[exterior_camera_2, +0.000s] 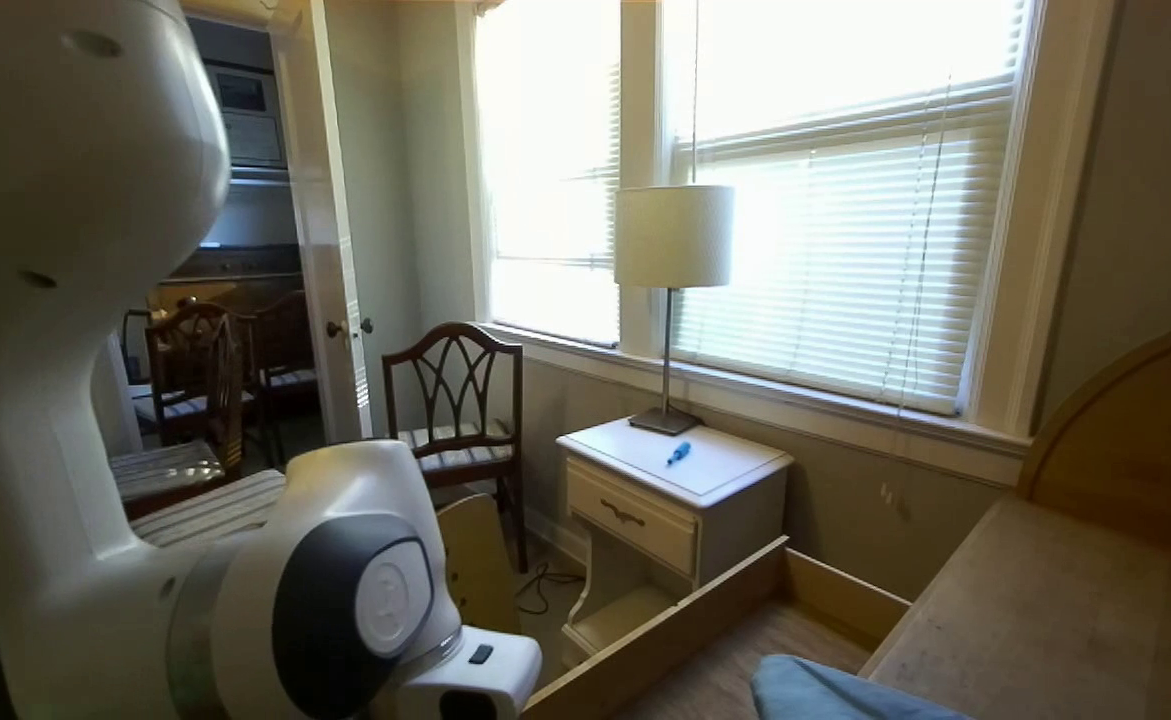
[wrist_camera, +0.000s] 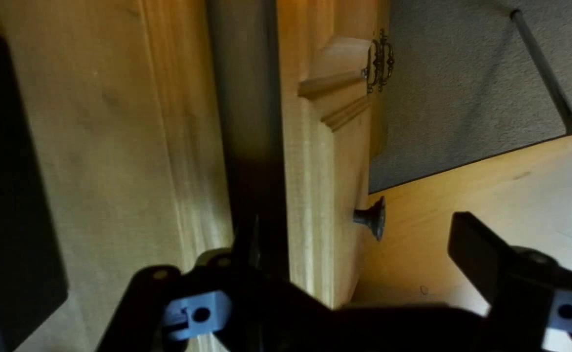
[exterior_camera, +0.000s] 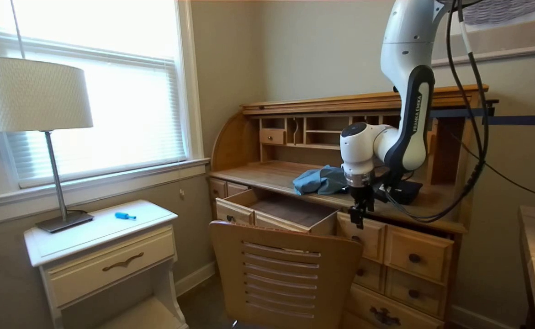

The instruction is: Open the topmost drawer on the right.

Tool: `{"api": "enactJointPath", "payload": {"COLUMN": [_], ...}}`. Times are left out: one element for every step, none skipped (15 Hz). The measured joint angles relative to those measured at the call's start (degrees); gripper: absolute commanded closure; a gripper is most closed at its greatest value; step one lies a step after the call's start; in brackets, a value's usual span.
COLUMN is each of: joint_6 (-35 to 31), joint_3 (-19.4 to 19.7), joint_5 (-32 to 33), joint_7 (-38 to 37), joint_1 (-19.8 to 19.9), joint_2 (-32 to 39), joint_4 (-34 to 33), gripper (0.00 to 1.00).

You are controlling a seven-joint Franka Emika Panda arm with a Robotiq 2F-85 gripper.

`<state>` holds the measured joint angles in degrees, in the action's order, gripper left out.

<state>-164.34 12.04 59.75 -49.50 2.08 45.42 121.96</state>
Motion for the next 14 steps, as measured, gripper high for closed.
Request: {"api": "enactJointPath", "payload": {"joint_6": [0.0, 0.0, 0.0, 0.0, 0.1, 0.3, 0.6, 1.1, 1.7, 2.3, 2.7, 3.1, 3.3, 3.3], "joint_3": [0.0, 0.0, 0.0, -0.1, -0.1, 0.0, 0.2, 0.4, 0.6, 0.8, 1.0, 1.0, 1.1, 1.1], "joint_5": [0.0, 0.0, 0.0, 0.0, 0.0, 0.0, 0.0, 0.0, 0.0, 0.0, 0.0, 0.0, 0.0, 0.0], "joint_7": [0.0, 0.0, 0.0, 0.0, 0.0, 0.0, 0.0, -0.1, -0.1, -0.1, -0.1, 0.0, 0.0, 0.2], "joint_1": [0.1, 0.0, -0.3, -0.4, -0.4, -0.5, -0.7, -1.0, -1.3, -1.5, -1.6, -1.6, -1.6, -1.6], "joint_2": [-0.1, 0.2, 0.5, 0.7, 0.8, 0.9, 1.1, 1.3, 1.7, 2.1, 2.5, 3.0, 3.5, 4.0], "joint_4": [0.0, -0.1, -0.2, -0.2, -0.2, -0.2, -0.2, -0.1, -0.1, -0.1, -0.1, -0.1, -0.1, -0.2], "gripper": [0.00, 0.00, 0.00, 0.00, 0.00, 0.00, 0.00, 0.00, 0.00, 0.00, 0.00, 0.00, 0.00, 0.00]}}
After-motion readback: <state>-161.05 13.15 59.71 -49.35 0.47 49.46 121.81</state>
